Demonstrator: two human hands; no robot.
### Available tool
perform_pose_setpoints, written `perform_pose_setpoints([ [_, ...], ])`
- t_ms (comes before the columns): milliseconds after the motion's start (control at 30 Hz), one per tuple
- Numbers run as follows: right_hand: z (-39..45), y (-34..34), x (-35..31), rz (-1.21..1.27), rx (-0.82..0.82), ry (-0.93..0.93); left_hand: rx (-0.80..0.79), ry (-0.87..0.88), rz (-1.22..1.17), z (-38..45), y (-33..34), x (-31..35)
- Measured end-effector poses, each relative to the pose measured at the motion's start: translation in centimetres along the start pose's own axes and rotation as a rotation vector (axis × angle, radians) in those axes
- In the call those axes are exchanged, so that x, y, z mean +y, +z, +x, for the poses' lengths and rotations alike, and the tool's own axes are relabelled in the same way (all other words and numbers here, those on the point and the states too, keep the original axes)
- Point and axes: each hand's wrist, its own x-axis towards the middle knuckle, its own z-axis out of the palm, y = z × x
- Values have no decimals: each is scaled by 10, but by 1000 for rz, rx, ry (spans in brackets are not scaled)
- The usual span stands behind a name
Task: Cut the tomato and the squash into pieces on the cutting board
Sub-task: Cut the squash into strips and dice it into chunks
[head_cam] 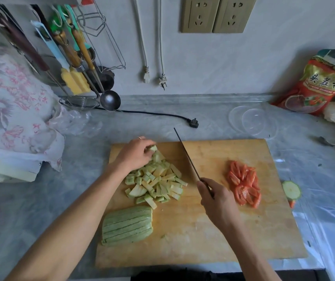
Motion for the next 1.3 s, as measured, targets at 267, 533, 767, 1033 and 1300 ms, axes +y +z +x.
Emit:
perform_pose_setpoints([
  [267, -20, -3, 11, 14, -13, -8, 288, -366, -318, -59, 7, -13],
  [533, -37, 24, -4, 25, -66, -47, 292, -396, -506, -85, 39, -11],
  [767, -39, 38, -13, -15, -128, -138, 196, -285, -285, -84, 51, -22],
  [1033, -74, 19, 8, 126, 30, 39, 95, 201, 101, -80, 31, 2],
  [1300, -84, 24, 9, 198, 58, 177, -196, 1008, 712, -61, 64, 61],
])
